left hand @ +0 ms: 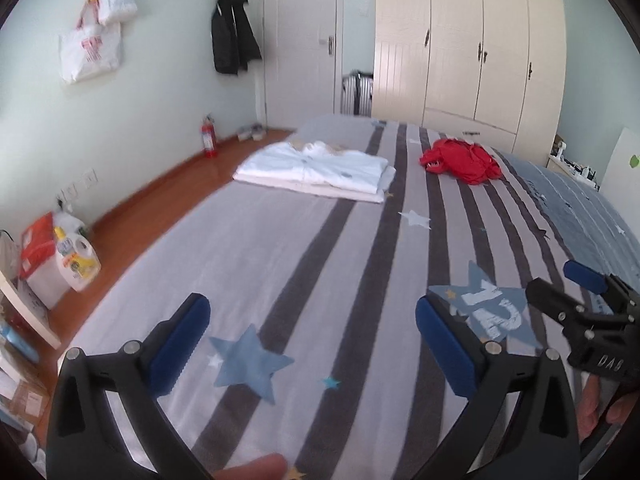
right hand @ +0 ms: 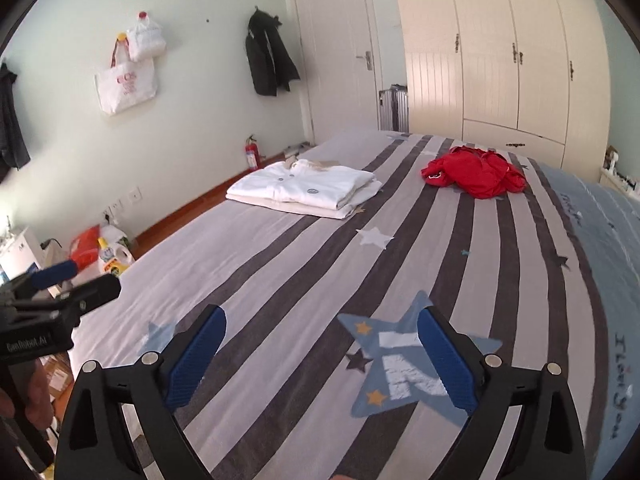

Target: Fold clothes

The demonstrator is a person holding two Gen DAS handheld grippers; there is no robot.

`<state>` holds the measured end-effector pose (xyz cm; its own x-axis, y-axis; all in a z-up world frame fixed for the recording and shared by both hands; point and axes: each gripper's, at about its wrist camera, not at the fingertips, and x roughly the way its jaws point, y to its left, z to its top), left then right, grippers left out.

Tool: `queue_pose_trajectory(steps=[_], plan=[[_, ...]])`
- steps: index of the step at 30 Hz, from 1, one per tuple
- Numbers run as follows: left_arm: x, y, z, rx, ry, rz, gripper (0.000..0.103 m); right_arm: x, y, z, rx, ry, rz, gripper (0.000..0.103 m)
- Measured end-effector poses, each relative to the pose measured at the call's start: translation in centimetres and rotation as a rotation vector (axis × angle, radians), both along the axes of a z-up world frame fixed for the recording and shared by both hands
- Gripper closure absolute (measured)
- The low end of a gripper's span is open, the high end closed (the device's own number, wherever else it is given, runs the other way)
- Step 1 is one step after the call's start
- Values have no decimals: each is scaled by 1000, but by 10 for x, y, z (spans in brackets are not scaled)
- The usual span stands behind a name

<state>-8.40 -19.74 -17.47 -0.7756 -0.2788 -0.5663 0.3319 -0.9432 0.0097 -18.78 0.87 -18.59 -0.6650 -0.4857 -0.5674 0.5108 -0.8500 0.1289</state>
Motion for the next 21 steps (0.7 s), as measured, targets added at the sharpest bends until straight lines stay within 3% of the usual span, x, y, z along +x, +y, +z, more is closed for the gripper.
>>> queue_pose_trajectory(steps=[3,7,14,21], plan=[[25,6,-2,-39,39,17,1,17,5,-4,-39,-8,22,3],[72,17,21,9,57,34,1,59,12,13,-39,22,5,3],[142,39,94,34,34,50,1,144,28,85,-20,62,-6,2],[179,61,168,35,89,54,1,182,52,157,-45,93,-15,2]])
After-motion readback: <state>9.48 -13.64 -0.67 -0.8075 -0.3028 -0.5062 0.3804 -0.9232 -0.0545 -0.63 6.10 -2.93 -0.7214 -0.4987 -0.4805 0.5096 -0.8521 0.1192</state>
